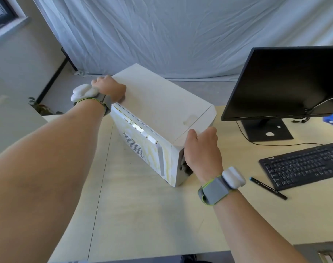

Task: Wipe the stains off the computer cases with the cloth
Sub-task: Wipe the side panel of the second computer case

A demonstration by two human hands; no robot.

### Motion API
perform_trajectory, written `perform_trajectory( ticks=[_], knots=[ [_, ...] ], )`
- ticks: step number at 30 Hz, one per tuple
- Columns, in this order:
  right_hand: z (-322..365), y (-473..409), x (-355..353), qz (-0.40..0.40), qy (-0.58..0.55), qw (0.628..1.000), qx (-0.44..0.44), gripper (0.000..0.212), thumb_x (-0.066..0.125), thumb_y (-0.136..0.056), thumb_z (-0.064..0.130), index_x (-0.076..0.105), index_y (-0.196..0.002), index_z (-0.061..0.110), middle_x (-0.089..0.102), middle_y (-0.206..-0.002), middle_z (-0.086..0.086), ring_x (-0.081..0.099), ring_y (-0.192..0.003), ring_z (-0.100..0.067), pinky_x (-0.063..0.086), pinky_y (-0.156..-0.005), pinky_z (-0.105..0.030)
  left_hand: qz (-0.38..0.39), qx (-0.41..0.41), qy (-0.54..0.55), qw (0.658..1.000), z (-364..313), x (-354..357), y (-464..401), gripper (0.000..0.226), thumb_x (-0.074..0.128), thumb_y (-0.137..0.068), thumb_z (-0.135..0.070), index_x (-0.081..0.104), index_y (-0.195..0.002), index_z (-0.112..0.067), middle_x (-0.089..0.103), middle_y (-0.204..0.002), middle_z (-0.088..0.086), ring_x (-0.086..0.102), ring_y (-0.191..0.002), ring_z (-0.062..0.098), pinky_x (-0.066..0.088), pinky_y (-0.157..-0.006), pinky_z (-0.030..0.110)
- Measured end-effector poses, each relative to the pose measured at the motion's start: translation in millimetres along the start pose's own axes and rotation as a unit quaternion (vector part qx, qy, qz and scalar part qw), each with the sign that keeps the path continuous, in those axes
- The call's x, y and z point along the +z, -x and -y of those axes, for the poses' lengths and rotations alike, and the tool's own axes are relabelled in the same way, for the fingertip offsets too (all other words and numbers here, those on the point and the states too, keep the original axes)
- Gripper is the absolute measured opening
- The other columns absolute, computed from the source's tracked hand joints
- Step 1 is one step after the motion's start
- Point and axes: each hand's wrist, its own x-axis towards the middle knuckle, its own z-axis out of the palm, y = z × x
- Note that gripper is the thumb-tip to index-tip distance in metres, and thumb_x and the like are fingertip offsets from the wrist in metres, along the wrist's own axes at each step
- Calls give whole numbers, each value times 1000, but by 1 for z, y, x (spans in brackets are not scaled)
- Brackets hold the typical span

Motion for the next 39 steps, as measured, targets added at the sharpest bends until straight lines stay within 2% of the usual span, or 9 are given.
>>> perform_trajectory(
  ticks=[7,9,13,16,20,27,32,35,39],
  knots=[
    [8,-44,-25,9,58,998,24,36,40,-97,28,41,-126,7,51,-134,-15,53,-115,-42,43,-93,-45,46,-113,-85,989,9,23,-15,81,51,-53,-55,57,-120,-10,57,-112,18,50,-112,38,36,-100,54],
    [15,-67,-36,38,111,993,27,37,47,-91,15,46,-126,2,51,-130,-16,54,-116,-38,44,-95,-40,46,-124,-82,988,13,19,4,72,45,-57,-61,57,-108,-12,57,-112,20,50,-111,38,32,-100,54],
    [26,-112,-48,46,128,990,42,40,49,-84,12,56,-121,-1,60,-113,-15,56,-98,-36,42,-81,-35,16,-68,-68,995,25,2,58,62,32,-75,-70,54,-85,-14,61,-100,18,58,-96,36,39,-93,49],
    [37,-130,-50,52,143,988,1,41,43,-90,11,52,-128,-1,58,-125,-22,54,-107,-38,40,-83,-36,7,-17,-40,999,43,-8,87,62,32,-79,-75,55,-77,-17,58,-78,8,59,-75,30,51,-83,44],
    [41,-146,-53,75,156,984,-34,27,39,-97,-5,59,-112,-14,52,-122,-25,52,-117,-47,44,-95,-43,-9,49,-66,997,53,-22,111,44,38,-103,-45,41,-76,-9,51,-82,5,55,-78,29,45,-73,36],
    [32,-120,-69,-80,135,984,-85,16,56,-74,21,53,-69,7,55,-69,-13,55,-61,-34,40,-54,-31,-59,31,-10,998,84,-22,104,27,47,-96,-31,56,-81,-11,65,-90,8,54,-65,24,39,-59,29],
    [71,-96,-52,-151,90,927,-332,19,58,-86,29,67,-100,19,64,-99,-8,58,-91,-31,44,-74,-34,-71,169,58,981,96,-9,99,26,51,-97,-21,66,-119,-23,54,-140,-3,56,-119,31,48,-95,41],
    [90,-67,-12,-33,70,879,-470,25,60,-90,30,71,-110,19,63,-99,-5,57,-98,-26,46,-82,-35,-14,222,112,968,104,-2,96,31,48,-103,-18,70,-122,-28,59,-142,-6,50,-136,25,41,-113,41],
    [84,-31,64,151,74,874,-457,30,57,-94,36,74,-115,25,68,-109,7,56,-108,-23,45,-97,-43,24,212,189,958,111,-2,103,40,44,-106,-11,59,-141,-20,44,-156,-4,30,-150,13,17,-121,25]
  ],
)
